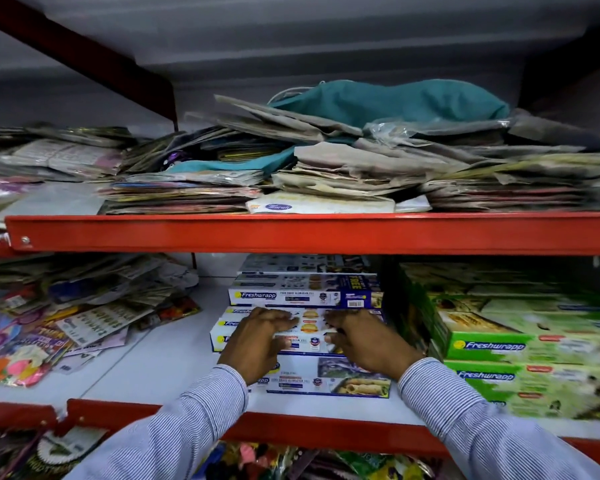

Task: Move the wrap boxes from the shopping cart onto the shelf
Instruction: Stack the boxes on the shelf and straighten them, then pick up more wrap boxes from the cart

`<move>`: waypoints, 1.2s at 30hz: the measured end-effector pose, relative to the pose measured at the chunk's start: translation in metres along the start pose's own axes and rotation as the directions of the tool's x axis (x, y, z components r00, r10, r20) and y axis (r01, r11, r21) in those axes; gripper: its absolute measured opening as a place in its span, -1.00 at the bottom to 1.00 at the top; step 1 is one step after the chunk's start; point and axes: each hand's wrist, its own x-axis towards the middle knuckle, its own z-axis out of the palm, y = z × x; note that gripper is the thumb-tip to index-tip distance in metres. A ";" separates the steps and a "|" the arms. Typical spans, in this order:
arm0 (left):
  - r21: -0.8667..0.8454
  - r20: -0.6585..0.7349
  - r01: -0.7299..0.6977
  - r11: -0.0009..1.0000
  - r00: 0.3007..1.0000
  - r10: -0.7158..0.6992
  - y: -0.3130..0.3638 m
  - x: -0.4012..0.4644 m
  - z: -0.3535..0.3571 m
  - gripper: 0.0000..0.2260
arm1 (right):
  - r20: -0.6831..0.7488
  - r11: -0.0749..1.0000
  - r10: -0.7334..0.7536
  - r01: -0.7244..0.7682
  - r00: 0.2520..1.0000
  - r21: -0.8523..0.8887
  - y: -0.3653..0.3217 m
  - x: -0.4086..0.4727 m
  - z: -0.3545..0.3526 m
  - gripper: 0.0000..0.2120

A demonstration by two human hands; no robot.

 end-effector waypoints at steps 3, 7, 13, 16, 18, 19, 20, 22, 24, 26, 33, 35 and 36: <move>-0.032 -0.017 -0.011 0.999 1.000 0.010 -0.001 -0.003 0.000 -0.64 | -0.021 1.000 -0.009 0.008 1.000 -0.011 0.001 0.000 0.003 -0.72; -0.073 -0.013 0.004 0.997 1.000 -0.005 -0.001 -0.004 0.002 -0.64 | 0.008 0.998 -0.030 0.030 1.000 -0.052 0.006 0.002 0.006 -0.73; -0.069 0.008 0.035 0.997 0.999 -0.034 0.000 -0.004 0.005 -0.67 | 0.015 0.994 -0.051 0.053 0.999 -0.092 0.008 0.002 0.005 -0.67; 0.010 0.035 0.030 0.999 0.999 -0.031 0.003 -0.005 0.005 -0.63 | 0.028 0.997 -0.022 0.025 0.999 -0.076 0.008 0.002 0.005 -0.65; 0.159 0.070 0.033 0.987 0.997 -0.045 0.007 -0.008 0.006 -0.58 | 0.037 0.997 0.007 -0.004 0.999 -0.083 0.007 -0.001 0.007 -0.62; 0.223 0.069 0.031 0.974 0.997 -0.047 0.010 -0.012 0.007 -0.57 | 0.044 0.994 0.013 -0.008 0.999 -0.110 0.007 -0.004 0.008 -0.58; 0.263 0.053 0.031 0.964 0.998 -0.047 0.012 -0.017 0.008 -0.56 | 0.050 0.987 0.018 -0.010 0.999 -0.158 0.005 -0.009 0.008 -0.53; 0.290 0.011 0.036 0.956 0.999 -0.041 0.019 -0.034 0.008 -0.51 | 0.016 0.967 0.020 -0.015 1.000 -0.255 -0.001 -0.025 0.012 -0.45; 0.308 -0.035 0.037 0.951 0.999 -0.028 0.027 -0.063 0.010 -0.47 | -0.123 0.962 0.024 -0.056 0.992 -0.266 -0.011 -0.052 0.021 -0.42; 0.332 -0.034 0.042 0.942 0.999 -0.032 0.038 -0.100 0.013 -0.44 | -0.242 0.966 0.029 -0.089 0.970 -0.243 -0.023 -0.085 0.037 -0.40; 0.326 0.094 0.125 0.937 0.982 -0.163 0.051 -0.256 0.054 -0.32 | -0.139 0.961 0.108 -0.139 0.984 -0.237 -0.060 -0.209 0.150 -0.29; 0.329 0.164 0.179 0.927 0.956 -0.243 0.043 -0.283 0.073 -0.30 | -0.050 0.955 0.157 -0.164 0.986 -0.245 -0.061 -0.226 0.181 -0.30; 0.313 0.186 0.200 0.928 0.946 -0.267 0.040 -0.303 0.084 -0.30 | 0.008 0.959 0.166 -0.159 0.986 -0.236 -0.062 -0.237 0.201 -0.30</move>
